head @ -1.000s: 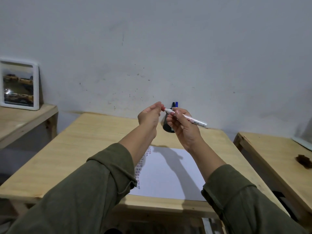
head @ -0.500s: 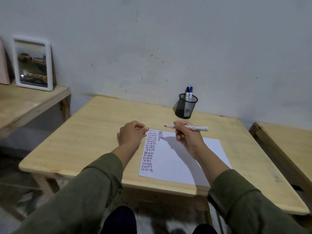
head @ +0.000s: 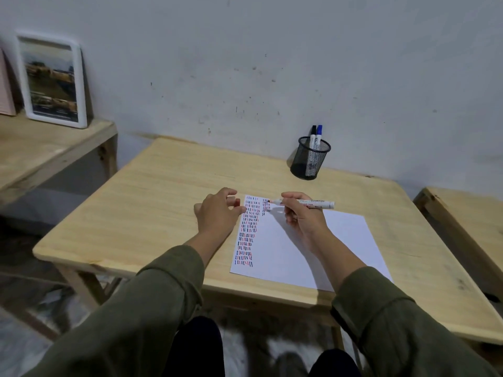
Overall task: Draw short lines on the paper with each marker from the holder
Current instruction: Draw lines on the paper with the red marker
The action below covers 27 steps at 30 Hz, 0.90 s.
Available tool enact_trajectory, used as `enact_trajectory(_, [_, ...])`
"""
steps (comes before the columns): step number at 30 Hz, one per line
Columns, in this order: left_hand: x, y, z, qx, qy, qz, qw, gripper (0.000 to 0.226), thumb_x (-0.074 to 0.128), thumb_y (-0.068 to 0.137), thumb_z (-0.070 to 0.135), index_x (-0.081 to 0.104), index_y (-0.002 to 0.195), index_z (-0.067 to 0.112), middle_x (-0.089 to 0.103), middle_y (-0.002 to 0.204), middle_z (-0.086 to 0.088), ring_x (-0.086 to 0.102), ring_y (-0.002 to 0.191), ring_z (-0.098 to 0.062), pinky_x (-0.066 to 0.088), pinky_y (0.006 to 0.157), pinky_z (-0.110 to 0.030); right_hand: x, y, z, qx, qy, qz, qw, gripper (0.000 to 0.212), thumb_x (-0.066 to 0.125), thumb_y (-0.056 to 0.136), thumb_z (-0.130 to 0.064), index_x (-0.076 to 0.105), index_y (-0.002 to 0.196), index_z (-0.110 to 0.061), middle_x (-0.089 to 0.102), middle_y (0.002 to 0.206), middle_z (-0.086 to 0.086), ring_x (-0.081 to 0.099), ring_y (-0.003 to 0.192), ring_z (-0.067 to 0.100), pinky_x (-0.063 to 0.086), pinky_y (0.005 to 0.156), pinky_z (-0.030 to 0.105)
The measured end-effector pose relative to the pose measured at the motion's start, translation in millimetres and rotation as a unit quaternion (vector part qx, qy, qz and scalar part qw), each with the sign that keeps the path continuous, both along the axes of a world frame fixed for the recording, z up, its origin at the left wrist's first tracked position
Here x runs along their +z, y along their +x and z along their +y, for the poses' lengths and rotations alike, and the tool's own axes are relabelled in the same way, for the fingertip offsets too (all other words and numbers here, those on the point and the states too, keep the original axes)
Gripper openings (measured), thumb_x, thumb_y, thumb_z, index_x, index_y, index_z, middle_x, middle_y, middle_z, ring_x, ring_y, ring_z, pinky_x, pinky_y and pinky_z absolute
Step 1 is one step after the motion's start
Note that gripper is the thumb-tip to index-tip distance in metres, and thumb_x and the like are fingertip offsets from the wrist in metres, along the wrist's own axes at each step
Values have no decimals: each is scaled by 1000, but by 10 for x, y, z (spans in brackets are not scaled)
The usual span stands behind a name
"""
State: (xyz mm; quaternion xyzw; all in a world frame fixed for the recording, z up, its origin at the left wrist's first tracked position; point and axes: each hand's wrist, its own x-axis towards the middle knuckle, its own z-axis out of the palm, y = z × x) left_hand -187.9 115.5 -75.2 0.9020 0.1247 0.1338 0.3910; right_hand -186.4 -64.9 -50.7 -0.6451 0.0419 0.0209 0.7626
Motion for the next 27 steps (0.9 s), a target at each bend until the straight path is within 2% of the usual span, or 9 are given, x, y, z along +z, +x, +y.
enact_trajectory(3, [-15,-2,17,-10,5,3,1000,47,69,78,43,56,121,27,71,109,11,52,119,-16,25,89,-33,-57,7,36,-14,-13,3,1000,13,62,83,1,67,80,-11,47,50,-2,38,43,6,31,46,15])
enact_trajectory(5, [-24,-8,33,-17,17,8,1000,54,67,78,49,53,125,26,68,117,10,47,124,-16,27,95,-35,-72,14,60,-27,-54,2,998,9,63,83,-3,68,83,-11,45,53,-1,37,45,7,31,45,14])
enact_trajectory(11, [-72,-95,43,-12,147,51,988,75,58,70,71,52,130,26,54,136,4,35,136,-16,19,110,-45,-111,62,101,-49,-135,9,990,12,61,87,-21,66,78,-17,52,56,-2,41,50,10,34,51,22])
enact_trajectory(15, [-85,-91,38,-8,154,56,986,79,57,70,72,52,132,23,49,142,7,31,139,-16,13,112,-49,-158,81,89,-59,-143,-3,988,10,62,84,-23,67,76,-19,56,60,-4,46,56,11,36,56,24])
enact_trajectory(27, [-65,-93,34,-7,152,60,987,80,59,68,71,53,132,23,47,145,7,30,139,-16,12,113,-50,-167,53,79,-48,-173,-18,984,12,61,85,-24,68,76,-20,58,63,-4,50,59,9,38,59,23])
